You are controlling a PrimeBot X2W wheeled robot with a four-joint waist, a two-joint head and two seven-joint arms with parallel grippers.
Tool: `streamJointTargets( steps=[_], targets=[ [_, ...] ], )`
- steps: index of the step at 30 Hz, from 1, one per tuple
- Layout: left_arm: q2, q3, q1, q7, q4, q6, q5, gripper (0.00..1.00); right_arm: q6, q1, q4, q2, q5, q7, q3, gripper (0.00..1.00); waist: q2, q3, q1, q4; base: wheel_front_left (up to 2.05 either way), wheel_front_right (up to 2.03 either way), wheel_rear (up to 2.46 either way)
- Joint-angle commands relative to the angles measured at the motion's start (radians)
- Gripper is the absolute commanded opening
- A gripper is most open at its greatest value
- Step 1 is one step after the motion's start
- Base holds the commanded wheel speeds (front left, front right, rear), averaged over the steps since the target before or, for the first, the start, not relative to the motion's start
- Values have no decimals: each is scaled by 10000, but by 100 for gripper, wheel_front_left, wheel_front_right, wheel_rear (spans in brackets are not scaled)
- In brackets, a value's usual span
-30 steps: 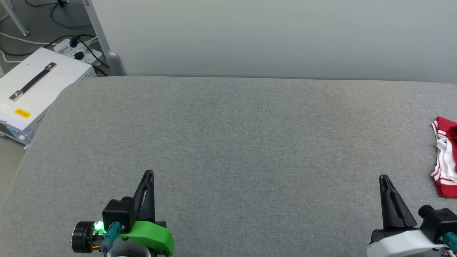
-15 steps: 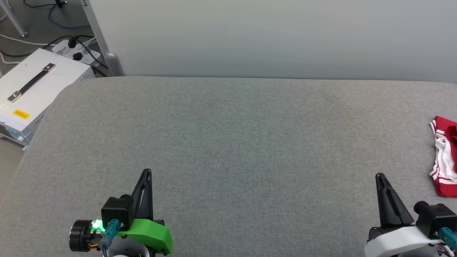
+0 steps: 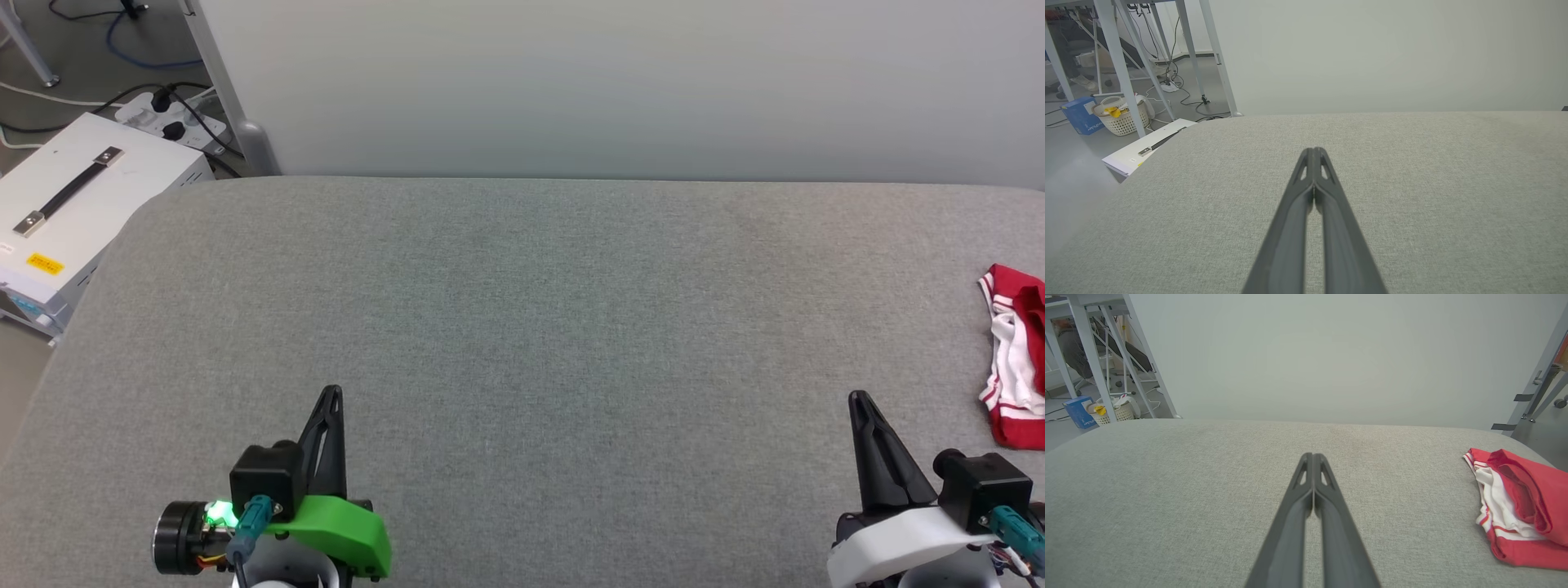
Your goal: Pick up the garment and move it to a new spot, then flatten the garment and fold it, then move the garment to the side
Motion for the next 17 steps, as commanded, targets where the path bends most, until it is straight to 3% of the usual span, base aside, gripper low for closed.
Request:
streamJointTargets(
  steps=[1, 17],
  targets=[
    [-47, 66, -80, 67, -79, 51, 64, 0, -3, -204, 49, -11, -98, 52, 19, 0, 19, -1, 0, -5, 0, 0, 0],
    [-63, 173, -110, 388, -235, 90, 165, 0, -4, -384, 100, -11, -327, 374, 100, 0, 24, -9, 0, -59, 0, 0, 0]
  ],
)
